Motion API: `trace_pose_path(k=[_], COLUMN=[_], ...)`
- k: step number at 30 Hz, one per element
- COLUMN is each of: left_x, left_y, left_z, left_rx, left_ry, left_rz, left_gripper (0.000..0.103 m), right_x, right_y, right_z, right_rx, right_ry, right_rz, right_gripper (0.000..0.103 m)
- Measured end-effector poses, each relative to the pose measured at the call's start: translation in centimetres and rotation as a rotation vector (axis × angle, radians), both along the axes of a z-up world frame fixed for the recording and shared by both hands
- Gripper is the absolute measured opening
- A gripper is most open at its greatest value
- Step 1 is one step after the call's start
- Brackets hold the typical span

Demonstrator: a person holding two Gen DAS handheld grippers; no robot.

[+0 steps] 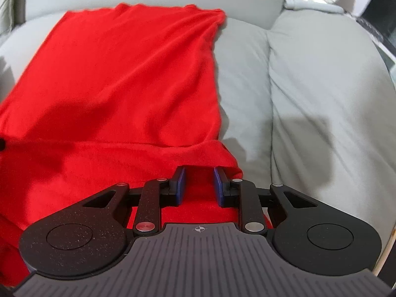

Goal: Fold clothes

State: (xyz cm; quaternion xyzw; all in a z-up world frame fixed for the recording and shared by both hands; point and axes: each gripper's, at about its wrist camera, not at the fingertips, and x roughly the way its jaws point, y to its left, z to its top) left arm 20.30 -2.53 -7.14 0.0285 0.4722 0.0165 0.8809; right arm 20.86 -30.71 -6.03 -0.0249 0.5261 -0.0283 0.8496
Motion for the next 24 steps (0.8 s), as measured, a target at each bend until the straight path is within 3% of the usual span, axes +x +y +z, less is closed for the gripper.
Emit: trace_pose_path(k=[6,12,24], left_x=[0.7,6.0,17.2], left_y=[0.7,1.7,3.4], left_z=[1.7,2.6,-1.1], left_rx=[-0.029,-0.013,-0.014], left_ry=[-0.057,-0.101,-0.079], left_rz=[0.018,0.059,0.090], left_gripper=[0.056,0.054,0.056], right_x=[0.2,3.8,14.2], right_y=[-0.3,-0.4,-3.7], right_z=[2.7,3.6,0.7], right_rx=[0.065,0.080,0.142], right_ry=[-0.093,-0.142,-0.159], right_rz=[0.011,0.000,-0.084], right_gripper=[0.036,0.036,0.037])
